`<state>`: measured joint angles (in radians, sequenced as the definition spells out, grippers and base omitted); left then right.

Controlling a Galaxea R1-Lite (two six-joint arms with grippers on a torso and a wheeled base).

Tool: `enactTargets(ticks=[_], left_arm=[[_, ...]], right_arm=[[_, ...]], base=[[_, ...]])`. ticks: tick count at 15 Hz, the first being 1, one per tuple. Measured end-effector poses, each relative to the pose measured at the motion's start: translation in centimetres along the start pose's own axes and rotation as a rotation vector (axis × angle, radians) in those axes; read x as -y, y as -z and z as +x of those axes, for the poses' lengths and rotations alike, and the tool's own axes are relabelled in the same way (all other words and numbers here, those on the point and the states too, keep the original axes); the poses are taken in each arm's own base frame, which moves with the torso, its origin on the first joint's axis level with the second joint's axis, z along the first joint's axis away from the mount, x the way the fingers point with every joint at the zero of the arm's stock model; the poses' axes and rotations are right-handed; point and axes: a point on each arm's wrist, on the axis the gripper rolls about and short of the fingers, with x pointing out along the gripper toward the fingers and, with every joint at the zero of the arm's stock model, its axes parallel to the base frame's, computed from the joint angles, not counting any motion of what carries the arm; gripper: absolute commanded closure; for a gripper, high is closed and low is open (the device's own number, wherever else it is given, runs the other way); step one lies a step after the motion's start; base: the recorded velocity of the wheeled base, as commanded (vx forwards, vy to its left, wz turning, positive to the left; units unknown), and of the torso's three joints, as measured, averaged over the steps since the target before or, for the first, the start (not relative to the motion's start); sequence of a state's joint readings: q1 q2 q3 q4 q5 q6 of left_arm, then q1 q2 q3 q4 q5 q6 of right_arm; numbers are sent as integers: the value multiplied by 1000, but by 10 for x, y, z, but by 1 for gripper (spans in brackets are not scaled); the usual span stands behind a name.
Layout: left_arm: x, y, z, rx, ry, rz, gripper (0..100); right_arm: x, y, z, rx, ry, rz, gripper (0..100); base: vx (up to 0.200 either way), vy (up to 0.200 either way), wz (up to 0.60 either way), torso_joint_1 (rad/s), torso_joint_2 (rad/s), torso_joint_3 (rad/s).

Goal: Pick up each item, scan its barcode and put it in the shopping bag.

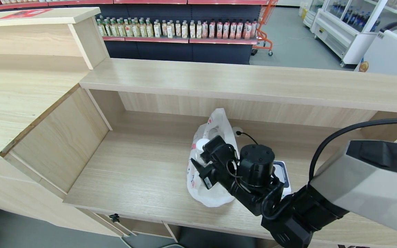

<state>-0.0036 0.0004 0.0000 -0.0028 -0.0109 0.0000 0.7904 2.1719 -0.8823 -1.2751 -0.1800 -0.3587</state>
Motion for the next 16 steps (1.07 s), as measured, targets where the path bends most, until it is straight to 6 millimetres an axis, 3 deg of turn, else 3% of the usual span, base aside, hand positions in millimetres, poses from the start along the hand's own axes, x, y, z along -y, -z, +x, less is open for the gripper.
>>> enactTargets(ticks=[5, 12, 16], left_arm=[[0, 0, 0, 0, -1, -1, 0], [0, 0, 0, 0, 0, -1, 0], [0, 0, 0, 0, 0, -1, 0]], right_arm=[[0, 16, 6, -52, 46, -6, 100], [-7, 21, 7, -46, 81, -23, 100], [5, 27, 9, -67, 199, -7, 100]], base=[[0, 0, 0, 0, 0, 0], [0, 0, 0, 0, 0, 0], [0, 0, 0, 0, 0, 0]])
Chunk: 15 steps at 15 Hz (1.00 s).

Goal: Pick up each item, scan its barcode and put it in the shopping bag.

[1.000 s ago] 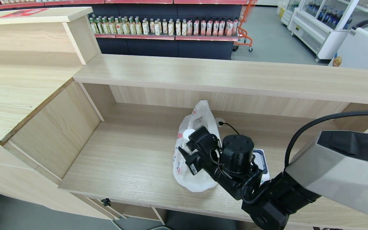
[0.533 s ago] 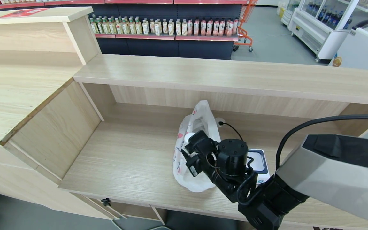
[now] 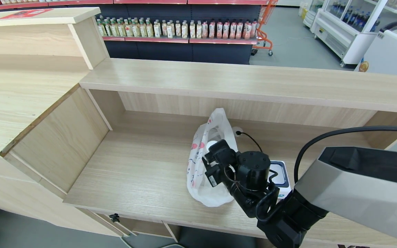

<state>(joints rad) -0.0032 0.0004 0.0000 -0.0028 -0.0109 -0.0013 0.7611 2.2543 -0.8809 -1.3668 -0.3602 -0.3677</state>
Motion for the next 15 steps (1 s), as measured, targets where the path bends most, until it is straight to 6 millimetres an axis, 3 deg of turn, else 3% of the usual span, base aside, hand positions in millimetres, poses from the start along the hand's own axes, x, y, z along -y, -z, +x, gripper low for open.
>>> enactTargets(ticks=[4, 5, 11, 15], left_arm=[[0, 0, 0, 0, 0, 0, 0], [0, 0, 0, 0, 0, 0, 0], [0, 0, 0, 0, 0, 0, 0], [0, 0, 0, 0, 0, 3, 0]], right_arm=[[3, 5, 1, -12, 18, 2, 100], [4, 6, 1, -16, 15, 0, 0], [5, 6, -2, -21, 14, -4, 0], [14, -11, -6, 8, 30, -119, 0]], base=[[0, 0, 0, 0, 0, 0], [0, 0, 0, 0, 0, 0], [0, 0, 0, 0, 0, 0], [0, 0, 0, 0, 0, 0]])
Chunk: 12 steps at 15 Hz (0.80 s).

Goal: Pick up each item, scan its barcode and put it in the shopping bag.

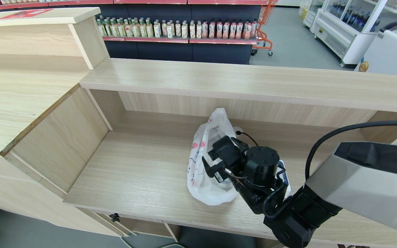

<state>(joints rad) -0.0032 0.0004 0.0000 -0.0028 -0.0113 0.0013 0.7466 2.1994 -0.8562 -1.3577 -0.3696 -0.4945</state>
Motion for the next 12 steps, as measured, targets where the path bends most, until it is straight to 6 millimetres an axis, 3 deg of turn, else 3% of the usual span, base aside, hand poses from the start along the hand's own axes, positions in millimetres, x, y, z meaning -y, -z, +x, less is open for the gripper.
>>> enactTargets(ticks=[4, 7, 9, 12], left_arm=[[0, 0, 0, 0, 1, -1, 0], [0, 0, 0, 0, 1, -1, 0], [0, 0, 0, 0, 1, -1, 0], [0, 0, 0, 0, 1, -1, 0]], right_arm=[[29, -36, -13, 94, 66, -54, 0], [87, -57, -29, 33, 139, 44, 0], [130, -60, -49, -96, 176, 188, 0], [166, -53, -99, -258, 154, 321, 0]], base=[[0, 0, 0, 0, 0, 0], [0, 0, 0, 0, 0, 0], [0, 0, 0, 0, 0, 0], [0, 0, 0, 0, 0, 0]])
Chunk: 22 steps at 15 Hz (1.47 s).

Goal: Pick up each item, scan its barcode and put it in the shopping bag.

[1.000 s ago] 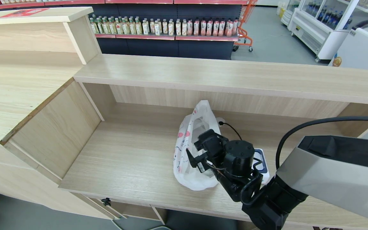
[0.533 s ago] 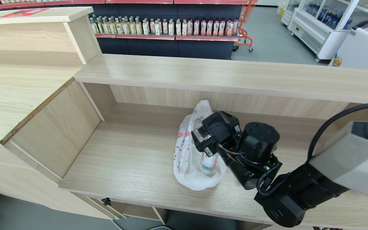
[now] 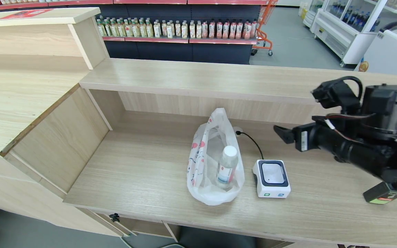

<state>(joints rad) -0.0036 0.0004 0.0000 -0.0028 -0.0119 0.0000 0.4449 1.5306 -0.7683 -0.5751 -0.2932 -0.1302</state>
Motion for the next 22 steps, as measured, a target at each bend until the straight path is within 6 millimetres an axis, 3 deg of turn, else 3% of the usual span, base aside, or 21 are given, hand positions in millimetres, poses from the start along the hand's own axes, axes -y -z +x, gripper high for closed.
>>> enactTargets(ticks=[4, 8, 11, 18, 22], left_arm=[[0, 0, 0, 0, 0, 1, 0], [0, 0, 0, 0, 0, -3, 0], [0, 0, 0, 0, -2, -2, 0], [0, 0, 0, 0, -1, -1, 0], [0, 0, 0, 0, -1, -3, 0]], right_arm=[[41, 43, -45, -143, 88, 5, 0], [67, 76, -59, -261, 210, -1, 0], [71, 93, -62, -330, 235, 2, 0], [78, 110, -61, -424, 246, -101, 0], [76, 121, -61, -477, 224, -129, 0]], base=[[0, 0, 0, 0, 0, 0], [0, -50, 0, -2, 2, -1], [0, -200, 0, -2, -1, 2], [0, -200, 0, 2, 3, 4], [-200, -200, 0, 12, 2, 2]])
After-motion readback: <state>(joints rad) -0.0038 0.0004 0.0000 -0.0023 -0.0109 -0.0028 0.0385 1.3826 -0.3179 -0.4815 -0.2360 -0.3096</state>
